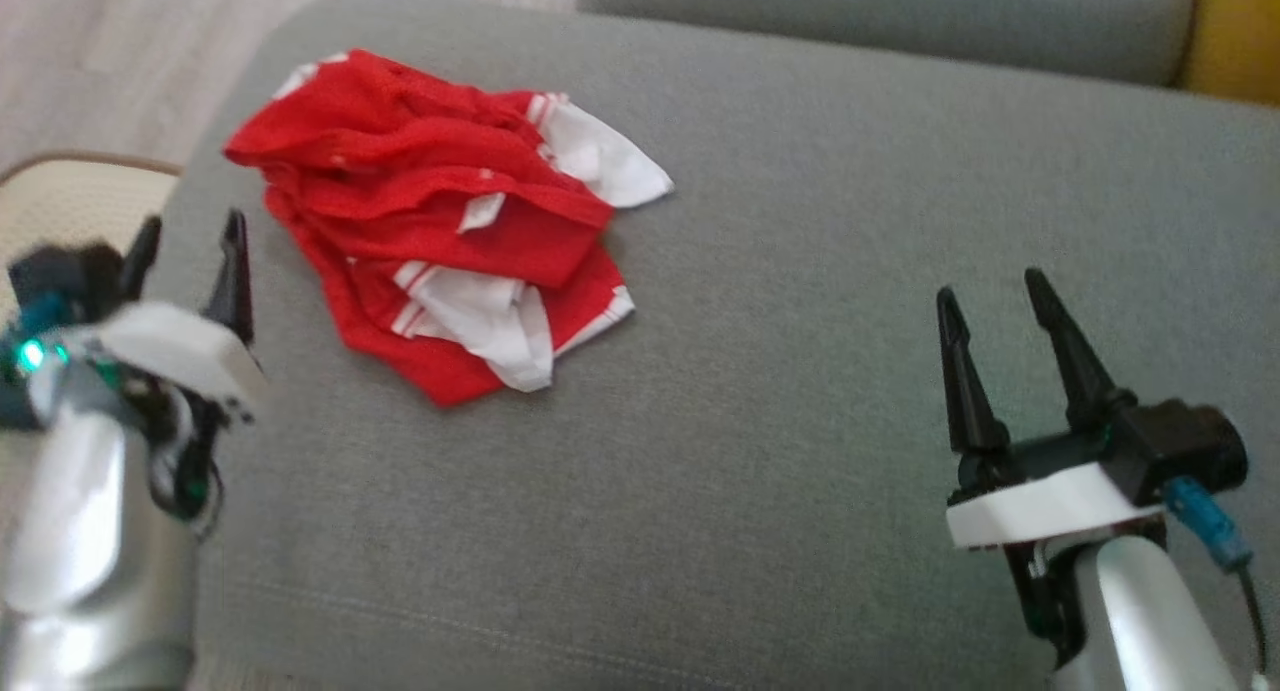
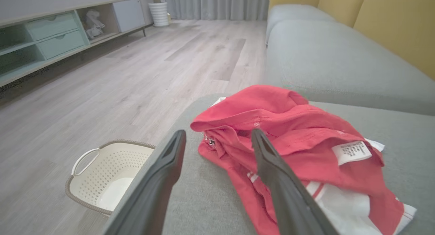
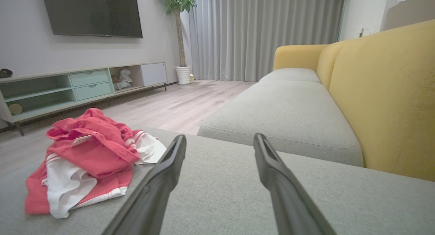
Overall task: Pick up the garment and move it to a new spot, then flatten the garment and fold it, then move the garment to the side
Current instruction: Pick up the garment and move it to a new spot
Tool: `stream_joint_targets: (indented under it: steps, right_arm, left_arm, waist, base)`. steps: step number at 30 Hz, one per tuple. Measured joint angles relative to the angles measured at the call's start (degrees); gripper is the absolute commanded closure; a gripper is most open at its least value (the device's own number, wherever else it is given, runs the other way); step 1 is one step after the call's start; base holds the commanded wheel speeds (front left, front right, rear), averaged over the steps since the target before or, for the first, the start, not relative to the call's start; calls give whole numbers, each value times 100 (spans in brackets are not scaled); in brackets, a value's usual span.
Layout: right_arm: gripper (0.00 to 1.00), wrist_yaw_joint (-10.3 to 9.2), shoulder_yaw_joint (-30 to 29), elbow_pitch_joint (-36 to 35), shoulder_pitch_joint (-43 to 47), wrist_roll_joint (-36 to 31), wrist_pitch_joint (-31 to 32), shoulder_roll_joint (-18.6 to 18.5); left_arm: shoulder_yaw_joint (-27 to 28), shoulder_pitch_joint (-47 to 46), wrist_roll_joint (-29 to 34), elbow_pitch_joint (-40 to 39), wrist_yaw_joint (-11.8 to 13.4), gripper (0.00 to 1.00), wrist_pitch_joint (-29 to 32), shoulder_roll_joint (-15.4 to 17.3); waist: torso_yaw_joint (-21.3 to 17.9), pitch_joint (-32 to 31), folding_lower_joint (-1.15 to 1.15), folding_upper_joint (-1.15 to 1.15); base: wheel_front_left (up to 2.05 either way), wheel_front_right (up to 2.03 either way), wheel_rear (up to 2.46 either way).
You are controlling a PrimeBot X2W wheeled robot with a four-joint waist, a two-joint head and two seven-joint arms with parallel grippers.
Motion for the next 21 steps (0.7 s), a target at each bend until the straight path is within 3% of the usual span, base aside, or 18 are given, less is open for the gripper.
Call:
stream_joint_targets:
  steps: [9, 21]
  right_arm:
    - [0, 0, -149, -523, -296, -89, 185, -120]
    - [0, 0, -163, -727, -508, -96, 244, -185]
  left_arm:
    - [-367, -1411, -8, 1345, -240, 0, 822, 604]
    - [-925, -2526, 234, 2733, -249, 0, 894, 946]
  waist:
    - [-484, 738, 1, 0]
    - [-952, 1482, 1, 0]
  base:
    - [0, 0, 0]
    - [0, 0, 0]
